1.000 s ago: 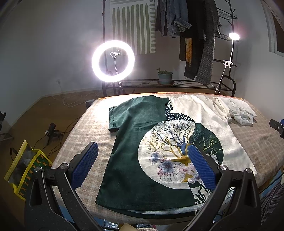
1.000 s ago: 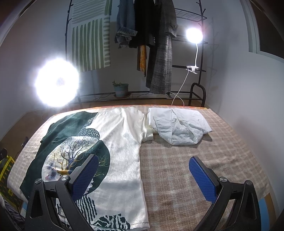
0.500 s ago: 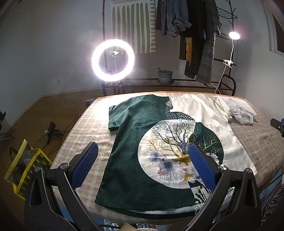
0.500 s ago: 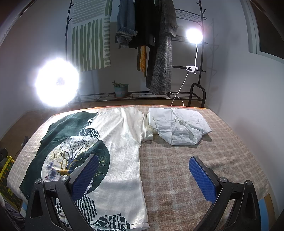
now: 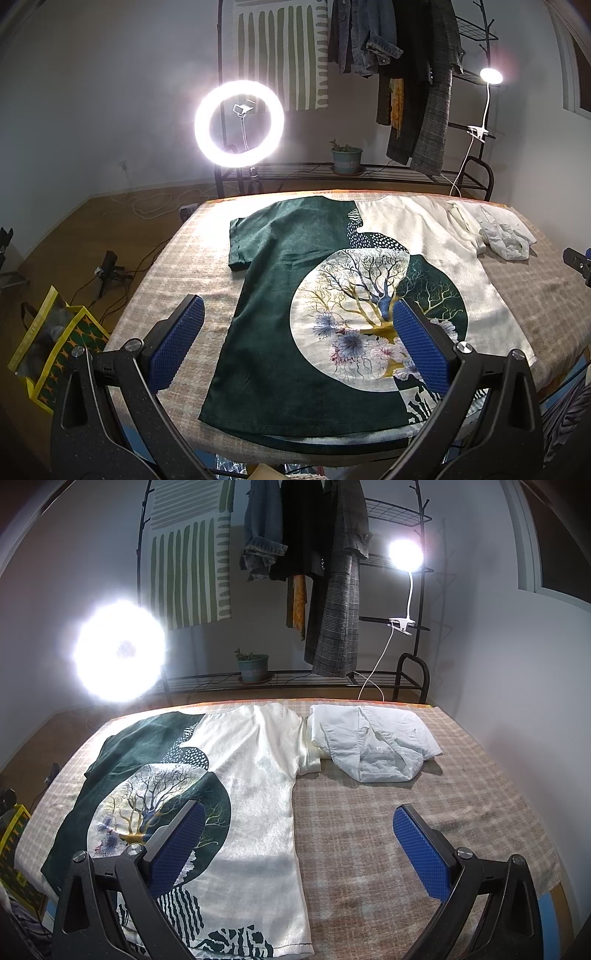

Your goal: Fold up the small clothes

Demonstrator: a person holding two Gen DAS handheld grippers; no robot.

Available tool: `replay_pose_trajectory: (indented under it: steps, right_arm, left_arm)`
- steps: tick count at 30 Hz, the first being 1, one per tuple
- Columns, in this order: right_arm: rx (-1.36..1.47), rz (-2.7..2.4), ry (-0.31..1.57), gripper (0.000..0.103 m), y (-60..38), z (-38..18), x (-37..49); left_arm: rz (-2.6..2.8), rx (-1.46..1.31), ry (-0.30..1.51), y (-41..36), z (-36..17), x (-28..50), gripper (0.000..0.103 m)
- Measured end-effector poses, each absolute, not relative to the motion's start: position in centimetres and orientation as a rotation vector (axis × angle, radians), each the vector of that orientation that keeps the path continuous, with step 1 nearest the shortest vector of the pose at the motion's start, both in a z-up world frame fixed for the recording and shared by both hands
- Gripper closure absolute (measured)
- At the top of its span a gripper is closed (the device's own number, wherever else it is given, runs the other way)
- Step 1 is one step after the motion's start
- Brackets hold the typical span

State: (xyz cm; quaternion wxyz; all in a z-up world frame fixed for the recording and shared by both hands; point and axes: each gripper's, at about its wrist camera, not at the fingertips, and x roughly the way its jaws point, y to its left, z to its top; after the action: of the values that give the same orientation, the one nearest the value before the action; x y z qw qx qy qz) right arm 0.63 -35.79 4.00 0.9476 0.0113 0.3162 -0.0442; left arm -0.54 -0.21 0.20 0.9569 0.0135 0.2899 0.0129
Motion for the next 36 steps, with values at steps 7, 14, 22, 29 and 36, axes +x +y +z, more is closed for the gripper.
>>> replay_pose_trajectory:
  steps: [7, 14, 22, 29, 36]
  right_arm:
    - [0.021, -0.089, 0.644, 0.000, -35.7, 4.0, 0.7]
    - [0.019, -0.085, 0.644, 0.000, -35.4, 4.1, 0.9]
    - [0.006, -0.077, 0.653, 0.000, -34.9, 4.1, 1.3]
    - [-0.009, 0.028, 0.678, 0.000, -32.7, 4.5, 3.7]
    - [-0.001, 0.255, 0.558, 0.000, -27.5, 7.1, 6.8]
  left_arm:
    - [0.026, 0.028, 0.590, -0.1, 0.2, -0.5, 0.000]
    - [0.025, 0.025, 0.590, 0.3, 0.1, -0.6, 0.000]
    - [0.046, 0.013, 0.591, 0.7, 0.1, -0.9, 0.000]
    - [0.072, -0.094, 0.607, 3.9, -1.3, -0.8, 0.000]
    - [0.086, -0.196, 0.661, 6.6, -3.4, -1.4, 0.004]
